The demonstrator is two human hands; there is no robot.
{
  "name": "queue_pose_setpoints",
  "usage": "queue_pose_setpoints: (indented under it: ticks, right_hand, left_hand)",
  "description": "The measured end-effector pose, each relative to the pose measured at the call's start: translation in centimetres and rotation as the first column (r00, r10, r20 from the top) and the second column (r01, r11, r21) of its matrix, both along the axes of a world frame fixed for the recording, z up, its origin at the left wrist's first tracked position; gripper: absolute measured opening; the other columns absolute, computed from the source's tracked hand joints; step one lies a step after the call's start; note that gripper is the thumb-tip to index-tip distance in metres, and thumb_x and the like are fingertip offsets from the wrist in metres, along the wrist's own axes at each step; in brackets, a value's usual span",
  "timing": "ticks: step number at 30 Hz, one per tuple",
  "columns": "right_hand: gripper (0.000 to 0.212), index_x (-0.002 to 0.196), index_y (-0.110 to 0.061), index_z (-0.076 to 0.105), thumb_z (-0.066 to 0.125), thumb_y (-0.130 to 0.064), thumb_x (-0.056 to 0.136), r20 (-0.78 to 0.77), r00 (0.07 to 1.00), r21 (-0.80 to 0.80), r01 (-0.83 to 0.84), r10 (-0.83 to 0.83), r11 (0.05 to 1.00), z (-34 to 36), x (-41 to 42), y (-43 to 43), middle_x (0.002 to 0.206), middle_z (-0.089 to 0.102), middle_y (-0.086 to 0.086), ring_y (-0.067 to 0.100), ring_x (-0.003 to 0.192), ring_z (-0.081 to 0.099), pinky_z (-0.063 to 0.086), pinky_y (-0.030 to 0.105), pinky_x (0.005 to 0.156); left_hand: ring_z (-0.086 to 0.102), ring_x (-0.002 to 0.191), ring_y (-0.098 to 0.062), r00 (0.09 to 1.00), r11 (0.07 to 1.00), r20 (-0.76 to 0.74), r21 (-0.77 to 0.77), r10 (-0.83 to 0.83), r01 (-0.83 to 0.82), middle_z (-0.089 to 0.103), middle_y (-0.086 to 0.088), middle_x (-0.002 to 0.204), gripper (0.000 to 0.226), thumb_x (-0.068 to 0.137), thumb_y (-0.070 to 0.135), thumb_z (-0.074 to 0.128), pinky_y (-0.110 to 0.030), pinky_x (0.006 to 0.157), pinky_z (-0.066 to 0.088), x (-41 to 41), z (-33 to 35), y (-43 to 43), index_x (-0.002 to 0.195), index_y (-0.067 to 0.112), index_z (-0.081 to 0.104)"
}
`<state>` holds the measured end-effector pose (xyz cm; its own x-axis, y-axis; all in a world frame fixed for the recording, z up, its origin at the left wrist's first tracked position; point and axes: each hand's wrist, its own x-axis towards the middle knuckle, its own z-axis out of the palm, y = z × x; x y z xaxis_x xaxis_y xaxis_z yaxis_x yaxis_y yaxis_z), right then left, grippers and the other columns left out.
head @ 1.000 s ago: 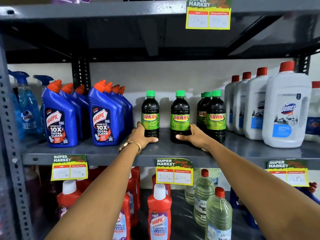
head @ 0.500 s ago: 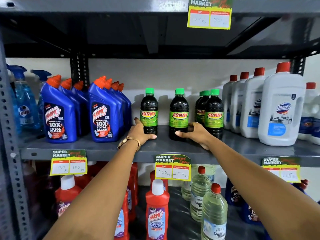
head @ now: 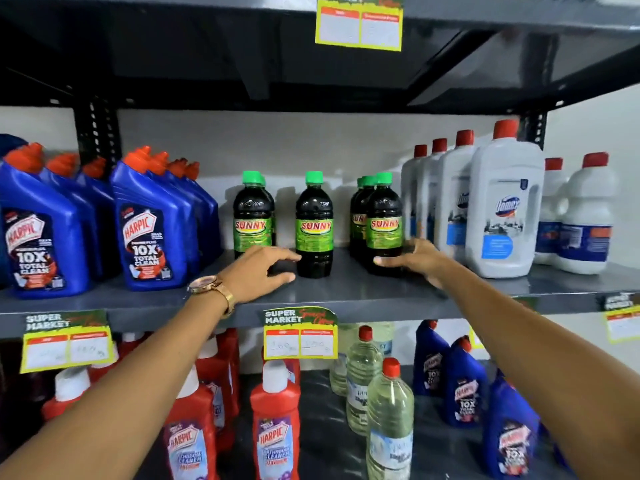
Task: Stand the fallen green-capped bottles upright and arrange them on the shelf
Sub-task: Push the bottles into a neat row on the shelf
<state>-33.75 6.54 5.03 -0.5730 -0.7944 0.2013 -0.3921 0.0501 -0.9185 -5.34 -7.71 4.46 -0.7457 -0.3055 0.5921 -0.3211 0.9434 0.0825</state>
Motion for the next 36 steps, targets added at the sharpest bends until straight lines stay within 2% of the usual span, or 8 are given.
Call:
queue_pose_setpoints:
  ticks: [3,7,10,15,19,24,29,36]
  right_hand:
    - [0.067,0.123,-0.002,0.064,0.090,-0.015,0.063,-0.078,0.997,-0.053,-0.014,0.010,0.999,-0.5,-0.4,-0.8,0.123,0.068,0.015,0.026,0.121,0.060,0.040,0.035,0.110]
    - [0.057,0.118,-0.005,0.066,0.088,-0.013,0.066,-0.075,0.997,-0.103,-0.042,0.035,0.994,-0.9,-0.9,-1.3,0.108,0.071,0.006,0.021,0.109,0.063,0.044,0.026,0.094]
    - [0.049,0.112,-0.011,0.066,0.087,-0.012,0.067,-0.078,0.993,-0.091,-0.097,0.091,0.991,-0.9,-1.2,-1.3,0.100,0.071,-0.001,0.018,0.106,0.063,0.044,0.021,0.088]
    - [0.058,0.118,-0.006,0.060,0.087,-0.010,0.067,-0.060,0.993,-0.106,-0.103,0.097,0.989,-1.1,-1.5,-1.4,0.117,0.069,0.011,0.024,0.114,0.063,0.044,0.036,0.107]
    - [0.051,0.112,-0.009,0.063,0.087,-0.016,0.067,-0.139,0.989,-0.101,-0.069,0.055,0.992,-1.0,-1.3,-1.4,0.109,0.071,0.007,0.024,0.110,0.064,0.047,0.033,0.100]
    - [0.071,0.130,-0.006,0.057,0.086,-0.028,0.069,-0.245,0.969,-0.061,-0.043,0.027,0.997,-1.2,-1.0,-1.4,0.125,0.067,0.013,0.027,0.118,0.060,0.044,0.042,0.107]
    - [0.060,0.125,-0.010,0.061,0.085,-0.024,0.072,-0.212,0.975,-0.079,-0.082,0.064,0.993,-1.2,-0.9,-1.0,0.115,0.069,0.006,0.023,0.114,0.062,0.044,0.028,0.097]
    - [0.062,0.128,-0.010,0.059,0.084,-0.023,0.072,-0.178,0.980,-0.081,-0.102,0.086,0.991,-1.3,-1.0,-1.3,0.118,0.068,0.006,0.021,0.113,0.061,0.043,0.028,0.096]
  left_hand:
    - [0.045,0.132,-0.012,0.989,0.990,0.145,0.141,-0.029,0.009,0.051,0.000,0.142,0.043,0.089,0.027,0.063,-0.021,0.110,0.030,-0.3,0.0,-0.3,0.130,0.018,0.058]
    - [0.055,0.120,-0.004,0.983,0.972,0.181,0.235,-0.025,-0.018,0.064,0.005,0.127,0.030,0.090,0.027,0.061,-0.018,0.102,0.038,-0.4,0.0,-0.6,0.119,0.019,0.067]
    - [0.053,0.118,0.001,0.980,0.965,0.194,0.263,-0.036,-0.017,0.063,0.005,0.128,0.032,0.091,0.030,0.059,-0.018,0.103,0.038,-0.4,0.1,-0.6,0.121,0.019,0.065]
    - [0.035,0.135,-0.001,0.947,0.935,0.308,0.353,-0.090,-0.026,0.044,0.008,0.146,0.045,0.095,0.038,0.047,-0.023,0.114,0.025,0.1,-0.3,0.1,0.137,0.021,0.049]
    - [0.026,0.136,0.001,0.943,0.929,0.321,0.368,-0.092,-0.034,0.036,0.004,0.151,0.047,0.097,0.036,0.044,-0.021,0.114,0.017,0.0,-0.4,0.3,0.141,0.020,0.043]
    - [0.030,0.137,-0.001,0.952,0.928,0.295,0.370,-0.082,-0.034,0.039,0.005,0.150,0.046,0.096,0.038,0.045,-0.021,0.113,0.020,0.1,-0.6,0.3,0.139,0.021,0.046]
    - [0.033,0.138,-0.004,0.956,0.928,0.286,0.370,-0.064,-0.048,0.040,0.007,0.150,0.047,0.094,0.043,0.045,-0.026,0.114,0.023,0.2,-0.6,0.4,0.138,0.026,0.047]
    - [0.030,0.128,0.008,0.955,0.924,0.286,0.379,-0.078,-0.039,0.041,0.008,0.149,0.045,0.096,0.039,0.045,-0.016,0.104,0.021,0.1,-0.5,0.4,0.138,0.023,0.047]
